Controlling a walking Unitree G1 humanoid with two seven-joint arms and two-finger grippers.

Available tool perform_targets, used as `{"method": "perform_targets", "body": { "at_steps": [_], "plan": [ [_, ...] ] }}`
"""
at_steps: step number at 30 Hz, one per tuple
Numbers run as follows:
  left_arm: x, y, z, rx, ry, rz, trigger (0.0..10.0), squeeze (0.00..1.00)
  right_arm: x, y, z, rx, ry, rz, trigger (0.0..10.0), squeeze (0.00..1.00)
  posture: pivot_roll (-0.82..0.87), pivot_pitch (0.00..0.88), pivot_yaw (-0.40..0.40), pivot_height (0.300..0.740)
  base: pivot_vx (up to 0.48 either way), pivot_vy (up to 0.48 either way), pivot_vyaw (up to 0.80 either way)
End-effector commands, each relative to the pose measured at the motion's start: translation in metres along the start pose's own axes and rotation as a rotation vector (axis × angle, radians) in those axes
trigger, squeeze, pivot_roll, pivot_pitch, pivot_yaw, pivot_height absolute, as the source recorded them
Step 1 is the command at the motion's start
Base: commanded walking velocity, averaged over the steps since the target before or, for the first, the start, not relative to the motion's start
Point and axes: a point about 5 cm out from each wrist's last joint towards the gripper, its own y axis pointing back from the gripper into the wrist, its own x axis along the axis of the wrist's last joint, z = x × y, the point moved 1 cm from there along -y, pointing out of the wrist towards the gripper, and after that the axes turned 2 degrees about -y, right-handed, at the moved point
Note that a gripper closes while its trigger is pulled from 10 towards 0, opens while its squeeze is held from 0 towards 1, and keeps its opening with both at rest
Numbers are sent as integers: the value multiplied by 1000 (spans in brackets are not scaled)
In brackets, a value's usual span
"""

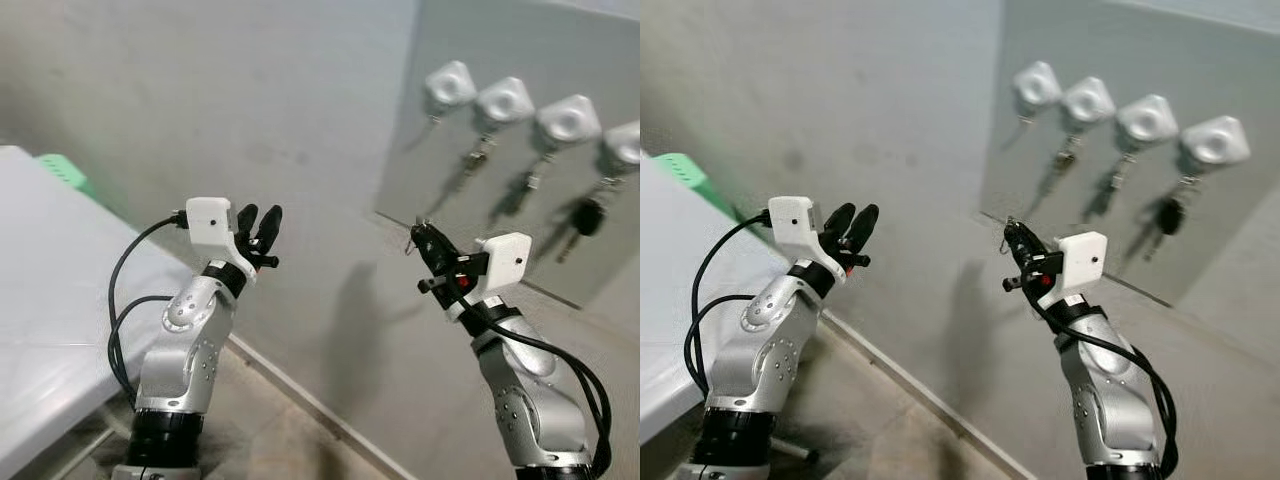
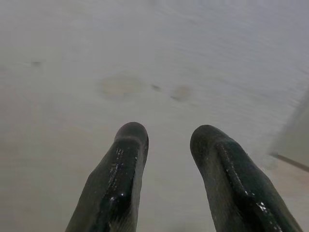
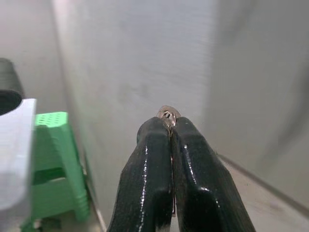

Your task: Hang keys on a hook

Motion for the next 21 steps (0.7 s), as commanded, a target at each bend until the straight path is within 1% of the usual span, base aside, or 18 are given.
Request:
{"method": "perform_targets", "body": {
  "at_steps": [1, 2, 16, 19, 21],
  "plan": [
    [1, -2, 5, -12, 8, 1, 10000, 0, 8, 1, 3, -12, 13, 28, 10000, 0, 127, 0, -67, 736, 0, 465, 0],
    [1, -2, 5, -12, 8, 1, 10000, 0, 8, 1, 3, -12, 13, 28, 10000, 0, 127, 0, -67, 736, 0, 465, 0],
    [-1, -1, 1, 24, 5, -17, 10000, 0, 9, 0, 2, -8, 8, 29, 10000, 0, 130, 0, -72, 736, 0, 0, 0],
    [-3, -1, 1, 25, 38, -30, 10000, 0, 8, 0, 1, -7, 5, 29, 10000, 0, 131, 0, -71, 736, 0, 0, 0],
    [-3, -1, 0, 30, 38, -30, 10000, 0, 8, 0, 1, -6, 6, 28, 10000, 0, 131, 0, -71, 736, 0, 0, 0]
  ]
}}
